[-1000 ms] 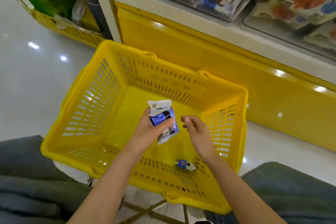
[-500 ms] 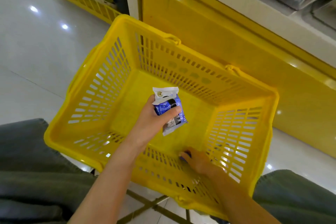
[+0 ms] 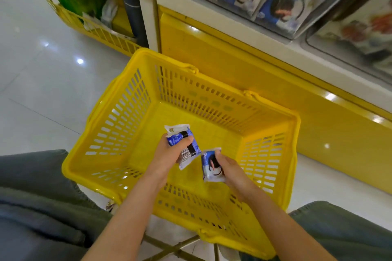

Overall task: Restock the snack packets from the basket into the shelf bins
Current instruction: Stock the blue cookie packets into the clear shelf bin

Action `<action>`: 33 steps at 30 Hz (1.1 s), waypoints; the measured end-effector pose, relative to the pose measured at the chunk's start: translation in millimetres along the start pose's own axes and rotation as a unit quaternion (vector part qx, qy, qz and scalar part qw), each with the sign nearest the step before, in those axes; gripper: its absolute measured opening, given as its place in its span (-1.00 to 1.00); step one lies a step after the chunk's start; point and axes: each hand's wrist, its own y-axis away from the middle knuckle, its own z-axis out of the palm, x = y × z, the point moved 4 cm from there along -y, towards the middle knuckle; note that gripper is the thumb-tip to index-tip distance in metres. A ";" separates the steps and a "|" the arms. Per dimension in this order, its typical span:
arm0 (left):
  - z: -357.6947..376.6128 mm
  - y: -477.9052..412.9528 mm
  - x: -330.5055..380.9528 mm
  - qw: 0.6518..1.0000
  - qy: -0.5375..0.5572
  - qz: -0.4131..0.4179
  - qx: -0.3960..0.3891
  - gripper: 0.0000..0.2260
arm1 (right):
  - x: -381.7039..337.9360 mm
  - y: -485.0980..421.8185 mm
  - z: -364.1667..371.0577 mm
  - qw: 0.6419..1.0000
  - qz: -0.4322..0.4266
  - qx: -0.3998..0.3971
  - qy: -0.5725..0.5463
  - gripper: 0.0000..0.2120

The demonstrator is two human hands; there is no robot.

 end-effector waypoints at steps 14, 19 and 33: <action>28.8 51.6 81.5 0.952 -0.244 0.147 -0.115 -0.83 | -109.3 109.6 -35.9 0.970 -0.195 0.142 -0.039 -0.72; 45.0 70.4 157.1 0.927 -0.266 0.208 -0.162 -0.75 | -159.7 143.5 -52.3 0.961 -0.249 0.122 -0.002 -0.72; 50.2 65.5 273.9 0.942 -0.088 0.291 -0.142 -0.68 | -396.1 181.9 -83.0 0.718 -0.464 0.400 0.330 -0.63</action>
